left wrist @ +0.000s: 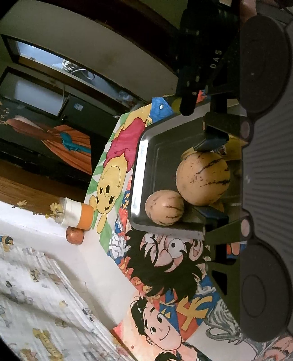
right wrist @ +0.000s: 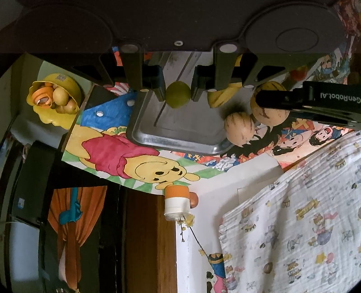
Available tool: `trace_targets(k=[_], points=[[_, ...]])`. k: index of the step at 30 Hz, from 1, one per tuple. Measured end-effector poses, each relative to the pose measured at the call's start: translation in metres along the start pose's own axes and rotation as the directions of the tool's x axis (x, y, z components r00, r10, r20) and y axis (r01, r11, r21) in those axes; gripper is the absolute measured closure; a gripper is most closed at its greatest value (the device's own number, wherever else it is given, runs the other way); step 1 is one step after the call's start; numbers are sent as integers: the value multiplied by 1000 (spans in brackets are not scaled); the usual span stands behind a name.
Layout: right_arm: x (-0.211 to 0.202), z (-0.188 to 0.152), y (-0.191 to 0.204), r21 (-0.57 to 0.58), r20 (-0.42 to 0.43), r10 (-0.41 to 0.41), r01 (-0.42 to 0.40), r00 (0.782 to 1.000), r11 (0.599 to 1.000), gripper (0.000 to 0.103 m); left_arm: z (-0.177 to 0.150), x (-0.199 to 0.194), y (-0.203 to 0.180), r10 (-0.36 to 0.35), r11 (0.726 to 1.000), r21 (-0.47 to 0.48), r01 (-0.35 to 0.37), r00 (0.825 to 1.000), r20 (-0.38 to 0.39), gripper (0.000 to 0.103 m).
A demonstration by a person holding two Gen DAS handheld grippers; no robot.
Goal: Organize fruits
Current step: 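Lift and carry the melon with the left gripper while the right carries the grape to the tray, then lower the melon into the tray with the left gripper while the right releases the grape there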
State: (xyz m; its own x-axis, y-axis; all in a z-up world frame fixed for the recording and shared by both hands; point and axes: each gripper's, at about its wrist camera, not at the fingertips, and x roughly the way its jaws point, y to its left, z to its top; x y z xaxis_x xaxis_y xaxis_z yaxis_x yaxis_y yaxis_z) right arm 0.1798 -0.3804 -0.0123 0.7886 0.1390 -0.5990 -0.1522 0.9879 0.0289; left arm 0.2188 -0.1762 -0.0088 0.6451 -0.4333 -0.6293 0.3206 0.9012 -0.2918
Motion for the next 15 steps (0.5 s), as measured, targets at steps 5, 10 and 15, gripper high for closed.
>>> trace_targets(k=[5,10,15], points=[[3,-8,3,-24,-16,-3,2,1000,1000,77,-4,4,-4,-1,1000,5,1,1000,-17,46],[8,-13,4,-26,-38,22,-23,999,999,77,-6,6,-3,1,1000,3,-1,1000,-24,46],[12,-15,8,-33,-49,35,-36,998,999,77,-9,8,-1,7,1000,-6,-7,1000,-30,46]])
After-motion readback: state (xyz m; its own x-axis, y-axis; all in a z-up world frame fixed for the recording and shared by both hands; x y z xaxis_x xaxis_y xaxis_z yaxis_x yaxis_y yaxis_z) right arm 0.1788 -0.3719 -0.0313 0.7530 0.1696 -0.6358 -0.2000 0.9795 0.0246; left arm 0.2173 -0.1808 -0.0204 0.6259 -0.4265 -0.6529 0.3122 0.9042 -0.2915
